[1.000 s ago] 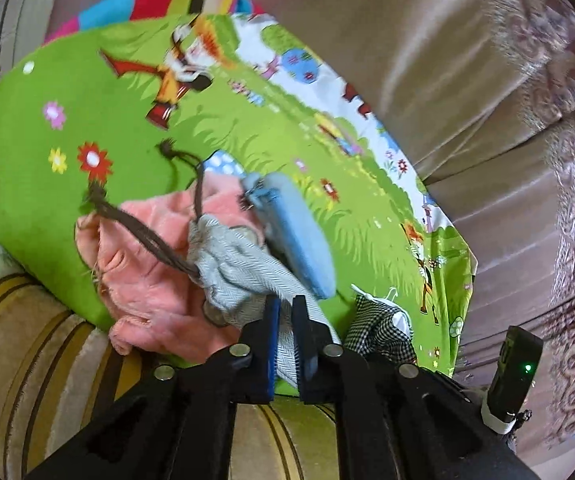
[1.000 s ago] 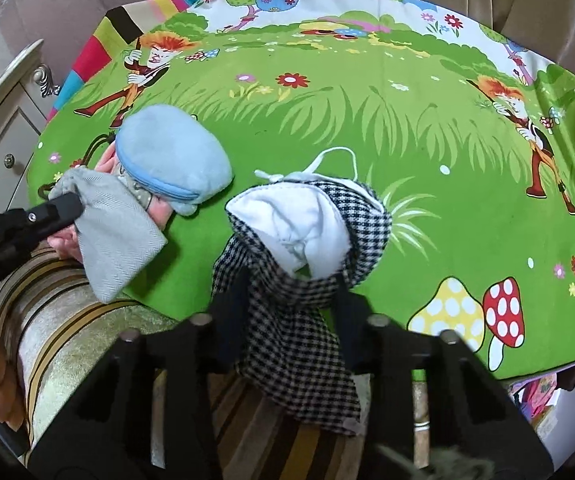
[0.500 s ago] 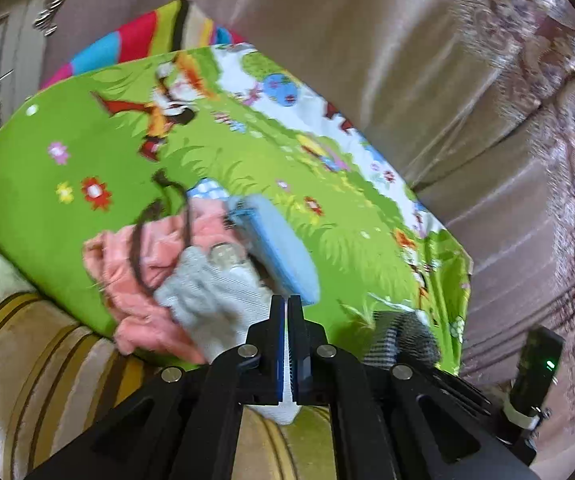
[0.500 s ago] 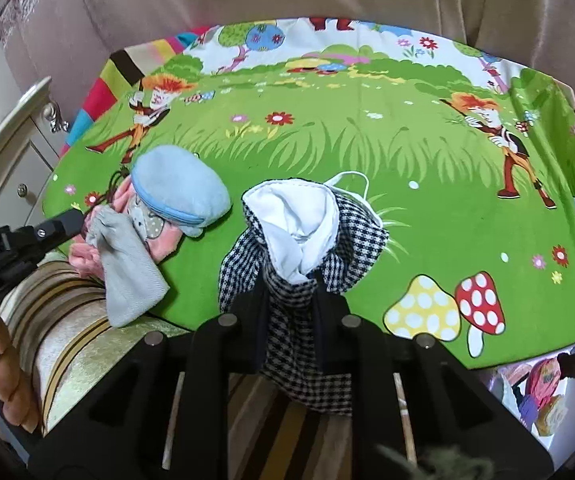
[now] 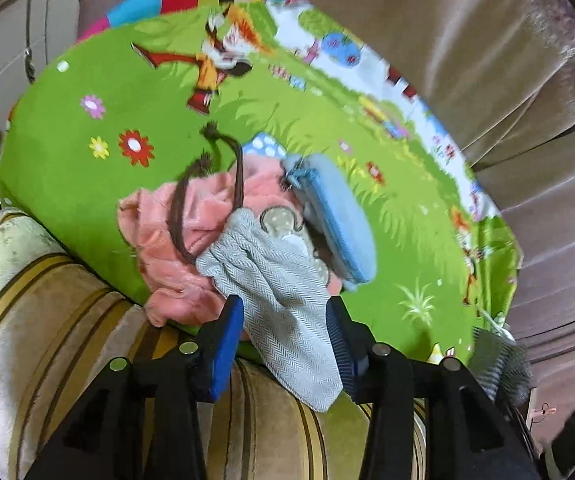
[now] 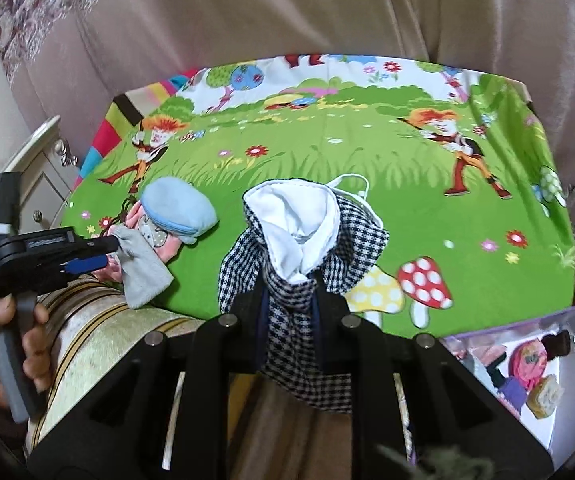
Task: Organize soft objects
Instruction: 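Lift the checked cloth and the grey bag and carry both toward the box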
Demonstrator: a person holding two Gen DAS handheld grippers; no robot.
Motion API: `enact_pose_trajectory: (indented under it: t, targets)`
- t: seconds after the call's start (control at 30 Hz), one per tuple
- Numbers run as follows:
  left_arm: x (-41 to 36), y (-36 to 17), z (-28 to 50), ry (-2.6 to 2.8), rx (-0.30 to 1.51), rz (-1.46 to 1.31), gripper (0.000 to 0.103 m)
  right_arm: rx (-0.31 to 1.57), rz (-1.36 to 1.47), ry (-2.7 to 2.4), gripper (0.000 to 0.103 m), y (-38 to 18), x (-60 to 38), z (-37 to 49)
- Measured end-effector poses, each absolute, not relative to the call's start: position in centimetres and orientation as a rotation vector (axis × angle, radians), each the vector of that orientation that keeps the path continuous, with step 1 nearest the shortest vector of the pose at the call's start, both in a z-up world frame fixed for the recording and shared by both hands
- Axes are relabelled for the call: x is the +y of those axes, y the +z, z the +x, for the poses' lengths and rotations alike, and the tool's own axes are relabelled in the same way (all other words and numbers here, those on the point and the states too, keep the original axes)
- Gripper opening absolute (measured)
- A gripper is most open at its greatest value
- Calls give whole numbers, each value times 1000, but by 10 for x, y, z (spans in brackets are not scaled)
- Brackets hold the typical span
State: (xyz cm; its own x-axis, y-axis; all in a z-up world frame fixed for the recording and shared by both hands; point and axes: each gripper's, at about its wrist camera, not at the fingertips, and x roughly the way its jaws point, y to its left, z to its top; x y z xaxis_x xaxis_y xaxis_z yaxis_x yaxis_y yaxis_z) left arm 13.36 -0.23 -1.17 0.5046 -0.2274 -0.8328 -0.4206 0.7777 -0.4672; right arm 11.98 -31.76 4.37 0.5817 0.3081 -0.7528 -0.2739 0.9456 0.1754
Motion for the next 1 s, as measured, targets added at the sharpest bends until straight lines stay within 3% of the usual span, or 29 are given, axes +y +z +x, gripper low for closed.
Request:
enact_pose_trajectory:
  t: [0.13, 0.17, 0.2, 0.27, 0.37, 0.73, 1.0]
  targets:
    - [-10, -28, 151, 144, 1155, -692, 44, 868, 66, 315, 21, 50, -340, 110]
    - [-13, -30, 154, 150, 1162, -672, 39, 864, 71, 311, 21, 50, -343, 108]
    - [-17, -30, 156, 148, 1162, -647, 26, 859, 80, 305, 21, 51, -349, 105]
    - [-22, -32, 157, 148, 1173, -615, 13, 853, 93, 296, 21, 53, -357, 102]
    - [-22, -28, 151, 142, 1151, -609, 4, 844, 109, 283, 21, 55, -369, 99]
    - [-43, 18, 124, 61, 942, -582, 3, 800, 154, 230, 21, 67, -408, 79]
    - [-68, 37, 115, -4, 899, -557, 3, 771, 173, 179, 21, 76, -436, 64]
